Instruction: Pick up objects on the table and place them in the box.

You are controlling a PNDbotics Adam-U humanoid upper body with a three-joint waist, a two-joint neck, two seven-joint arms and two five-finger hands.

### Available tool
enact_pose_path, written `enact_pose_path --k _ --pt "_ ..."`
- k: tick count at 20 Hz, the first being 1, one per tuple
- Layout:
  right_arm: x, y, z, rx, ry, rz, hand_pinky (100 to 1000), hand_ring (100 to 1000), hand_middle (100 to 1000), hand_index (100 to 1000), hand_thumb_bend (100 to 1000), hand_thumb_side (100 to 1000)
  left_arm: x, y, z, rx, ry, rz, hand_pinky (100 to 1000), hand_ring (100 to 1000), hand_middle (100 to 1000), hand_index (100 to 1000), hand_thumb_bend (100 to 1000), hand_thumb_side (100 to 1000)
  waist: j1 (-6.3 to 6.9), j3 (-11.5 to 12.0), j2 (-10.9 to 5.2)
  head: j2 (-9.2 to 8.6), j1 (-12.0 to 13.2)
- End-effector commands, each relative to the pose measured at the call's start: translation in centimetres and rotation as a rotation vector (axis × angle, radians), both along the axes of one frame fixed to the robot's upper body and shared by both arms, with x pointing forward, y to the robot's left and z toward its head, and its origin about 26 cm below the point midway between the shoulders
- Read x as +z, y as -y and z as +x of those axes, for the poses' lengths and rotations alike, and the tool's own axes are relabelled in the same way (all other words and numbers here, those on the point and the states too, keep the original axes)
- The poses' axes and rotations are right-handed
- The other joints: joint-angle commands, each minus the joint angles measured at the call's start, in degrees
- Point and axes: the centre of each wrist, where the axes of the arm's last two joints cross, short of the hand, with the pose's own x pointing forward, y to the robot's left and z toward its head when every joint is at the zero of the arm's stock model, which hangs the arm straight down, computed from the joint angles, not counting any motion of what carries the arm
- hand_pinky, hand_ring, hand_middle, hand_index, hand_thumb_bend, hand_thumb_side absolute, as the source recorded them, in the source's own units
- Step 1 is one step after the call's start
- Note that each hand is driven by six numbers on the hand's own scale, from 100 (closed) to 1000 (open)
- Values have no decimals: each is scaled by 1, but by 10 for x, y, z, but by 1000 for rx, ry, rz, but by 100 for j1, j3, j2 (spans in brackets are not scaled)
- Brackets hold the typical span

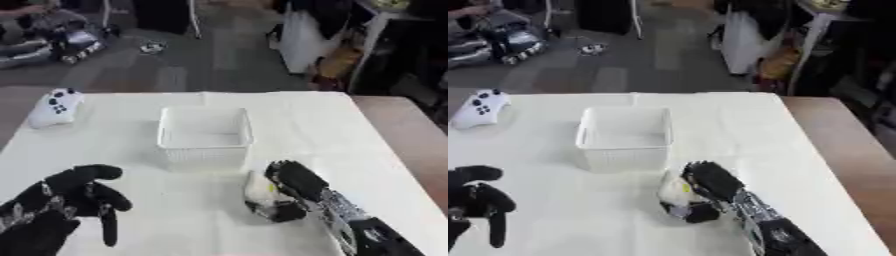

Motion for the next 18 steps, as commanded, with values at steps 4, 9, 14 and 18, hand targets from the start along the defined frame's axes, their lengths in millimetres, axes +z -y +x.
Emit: enact_pose_path --k 4,9,14,18 --pt "49 -17 -2 19 96 125 100 100 100 338 288 774 5 0 -2 -10 19 11 397 738 870 924 446 966 41 -7 -77 -25 -45" --pt "77 -34 -3 38 119 205 100 100 100 339 278 767 6 1 -2 -14 19 11 397 738 871 924 443 967 40 5 -75 -25 -64" --pt "98 -49 4 38 152 226 100 100 100 340 286 759 8 3 -1 -26 23 11 397 739 871 924 447 965 31 40 -41 -44 -132" --pt "106 -55 7 40 177 220 100 100 100 341 286 761 9 5 0 -34 27 8 397 739 871 924 449 964 26 62 1 -66 -135"
